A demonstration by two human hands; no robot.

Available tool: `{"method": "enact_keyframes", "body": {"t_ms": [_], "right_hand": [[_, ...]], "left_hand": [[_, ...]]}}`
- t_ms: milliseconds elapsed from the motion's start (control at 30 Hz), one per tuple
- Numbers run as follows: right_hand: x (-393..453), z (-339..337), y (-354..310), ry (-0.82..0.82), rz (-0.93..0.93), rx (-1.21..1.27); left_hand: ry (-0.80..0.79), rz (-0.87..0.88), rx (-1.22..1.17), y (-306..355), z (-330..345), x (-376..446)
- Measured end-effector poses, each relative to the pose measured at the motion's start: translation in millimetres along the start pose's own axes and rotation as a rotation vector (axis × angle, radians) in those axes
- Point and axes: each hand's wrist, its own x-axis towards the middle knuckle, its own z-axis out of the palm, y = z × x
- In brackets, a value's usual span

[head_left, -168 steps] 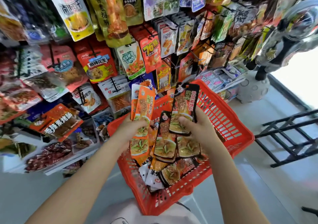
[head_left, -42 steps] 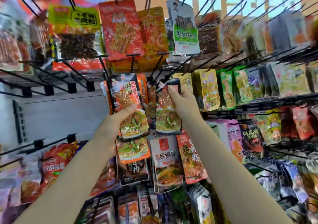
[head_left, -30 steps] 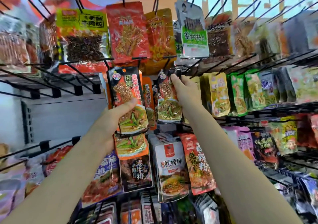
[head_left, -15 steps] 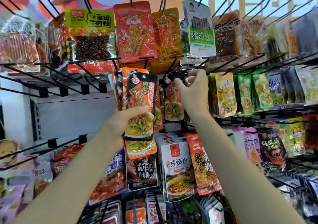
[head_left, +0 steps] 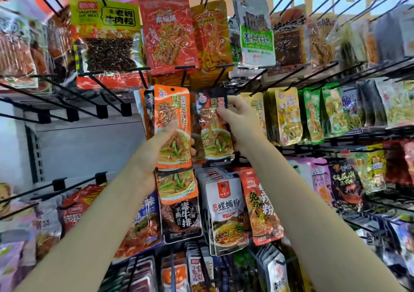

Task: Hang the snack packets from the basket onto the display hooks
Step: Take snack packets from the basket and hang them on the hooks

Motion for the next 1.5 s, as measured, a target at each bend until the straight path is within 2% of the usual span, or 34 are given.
{"method": "enact_keyframes", "body": {"t_ms": [167, 533, 667, 833, 900, 967, 1033, 1067, 1167, 1233, 1300, 1500], "right_hand": [[8.4, -7.2, -6.9, 0.155, -0.008, 0.0], [23.8, -5.9, -16.6, 0.172, -0.07, -0.043], [26.0, -5.0, -22.2, 0.234, -0.125, -0.016], [26.5, -5.1, -18.3, 0.217, -0.248, -0.218], [24.6, -4.5, -13.8, 0.196, -0.284, -0.388], [20.0, -2.3, -8.5, 0.269, -0.403, -0.569], [8.4, 2.3, -8.9, 0.358, -0.507, -0.581], [0.6, 5.9, -11.8, 0.331, -0.505, -0.548], [-22.3, 21.8, -20.7, -0.031, -0.262, -0.378], [-31.8, 33.5, -16.9, -0.202, -0.146, -0.301], [-34.0, 42.5, -9.1, -0.235, -0.105, -0.204], [-21.8, 37.6, -10.4, -0.159, -0.028, 0.093]], "left_hand": [[0.01, -0.005, -0.035, -2.0, 3.3, -1.5], [0.001, 0.024, -0.064, -4.3, -0.4, -1.6], [-0.013, 0.029, -0.065, -5.3, -0.8, -2.1], [0.0, 0.022, -0.075, -7.7, -2.4, -0.2], [0.003, 0.025, -0.084, -8.5, -4.4, 1.0], [0.011, 0.027, -0.093, -9.0, -6.2, 2.1], [0.02, 0.029, -0.101, -9.2, -7.5, 2.4], [0.024, 0.029, -0.103, -9.1, -8.0, 2.4], [0.028, 0.018, -0.103, -8.2, -6.8, 0.2], [0.033, 0.009, -0.093, -7.1, -4.6, -1.8], [0.047, 0.001, -0.093, -5.2, -5.9, -3.4], [0.158, -0.002, -0.044, 4.1, -37.0, -6.3]]}}
